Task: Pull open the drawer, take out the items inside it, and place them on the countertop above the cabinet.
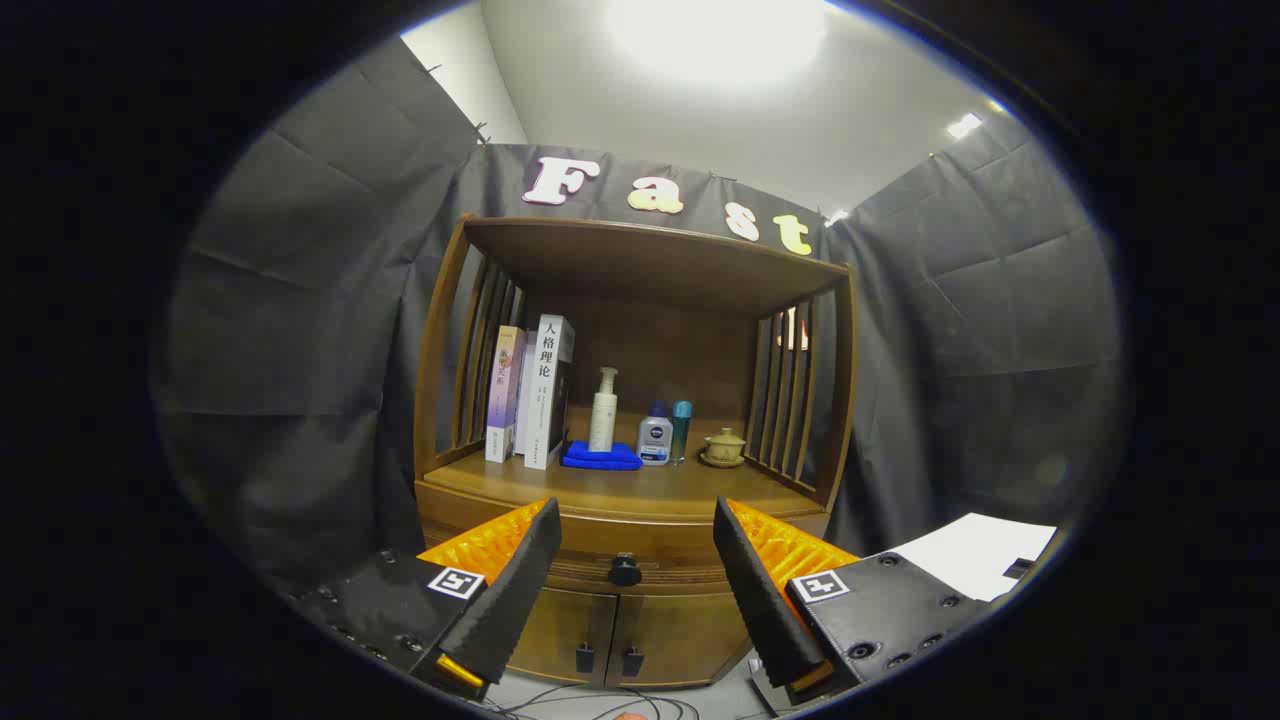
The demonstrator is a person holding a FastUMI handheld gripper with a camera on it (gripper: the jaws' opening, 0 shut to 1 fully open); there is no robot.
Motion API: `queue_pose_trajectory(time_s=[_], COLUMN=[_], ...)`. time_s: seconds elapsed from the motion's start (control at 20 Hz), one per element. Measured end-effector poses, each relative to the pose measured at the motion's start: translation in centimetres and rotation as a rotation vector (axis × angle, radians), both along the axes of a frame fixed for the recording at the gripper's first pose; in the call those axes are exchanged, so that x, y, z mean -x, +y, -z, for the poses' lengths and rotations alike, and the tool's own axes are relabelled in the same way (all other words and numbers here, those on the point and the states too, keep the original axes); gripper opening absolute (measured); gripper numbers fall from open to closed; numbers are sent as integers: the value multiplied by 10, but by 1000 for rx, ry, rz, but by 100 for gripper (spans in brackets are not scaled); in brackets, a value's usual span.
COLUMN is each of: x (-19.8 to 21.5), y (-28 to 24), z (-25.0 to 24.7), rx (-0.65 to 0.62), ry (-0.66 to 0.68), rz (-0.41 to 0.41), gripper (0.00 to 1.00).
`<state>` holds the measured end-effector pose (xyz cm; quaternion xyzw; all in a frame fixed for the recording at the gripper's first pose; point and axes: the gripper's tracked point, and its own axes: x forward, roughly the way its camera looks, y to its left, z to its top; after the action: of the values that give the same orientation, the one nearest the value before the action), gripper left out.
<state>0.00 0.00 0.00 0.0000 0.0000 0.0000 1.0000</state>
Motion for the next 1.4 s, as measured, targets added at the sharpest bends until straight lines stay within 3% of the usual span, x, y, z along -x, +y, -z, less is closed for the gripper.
queue_pose_trajectory(time_s=[0.95, 1.4], x=[10, -35], y=[-8, -14], z=[1, 26], rx=[-42, -44], ry=[-1, 58], rz=[36, 63], gripper=[96, 96])
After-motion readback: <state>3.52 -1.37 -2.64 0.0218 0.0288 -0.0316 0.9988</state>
